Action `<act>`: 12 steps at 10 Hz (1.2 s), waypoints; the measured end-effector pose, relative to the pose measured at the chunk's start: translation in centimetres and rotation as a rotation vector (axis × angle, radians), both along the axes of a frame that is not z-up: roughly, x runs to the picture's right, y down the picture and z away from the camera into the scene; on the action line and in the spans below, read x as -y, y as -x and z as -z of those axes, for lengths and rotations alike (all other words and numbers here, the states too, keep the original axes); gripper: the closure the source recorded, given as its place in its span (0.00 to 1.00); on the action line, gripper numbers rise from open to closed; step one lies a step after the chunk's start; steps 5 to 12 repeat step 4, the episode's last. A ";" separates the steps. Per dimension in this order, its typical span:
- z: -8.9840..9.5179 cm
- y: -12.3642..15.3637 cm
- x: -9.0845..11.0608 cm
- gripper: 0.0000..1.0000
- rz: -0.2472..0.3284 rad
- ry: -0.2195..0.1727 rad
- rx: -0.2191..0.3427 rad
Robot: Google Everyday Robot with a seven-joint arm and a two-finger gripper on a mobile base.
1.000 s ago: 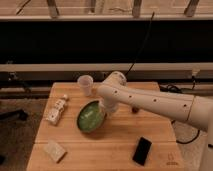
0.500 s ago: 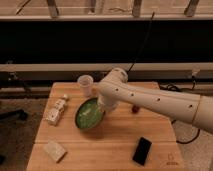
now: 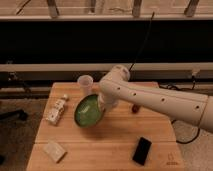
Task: Drag the ceramic bowl in a circle
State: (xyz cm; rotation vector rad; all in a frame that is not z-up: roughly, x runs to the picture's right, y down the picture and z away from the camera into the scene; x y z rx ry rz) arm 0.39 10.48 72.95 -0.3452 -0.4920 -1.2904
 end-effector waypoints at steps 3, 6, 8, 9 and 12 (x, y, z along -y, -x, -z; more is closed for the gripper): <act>-0.6 -1.3 -0.7 0.95 -0.038 0.009 0.005; -0.7 -1.3 -0.8 0.95 -0.045 0.010 0.009; -0.7 -1.3 -0.8 0.95 -0.045 0.010 0.009; -0.7 -1.3 -0.8 0.95 -0.045 0.010 0.009; -0.7 -1.3 -0.8 0.95 -0.045 0.010 0.009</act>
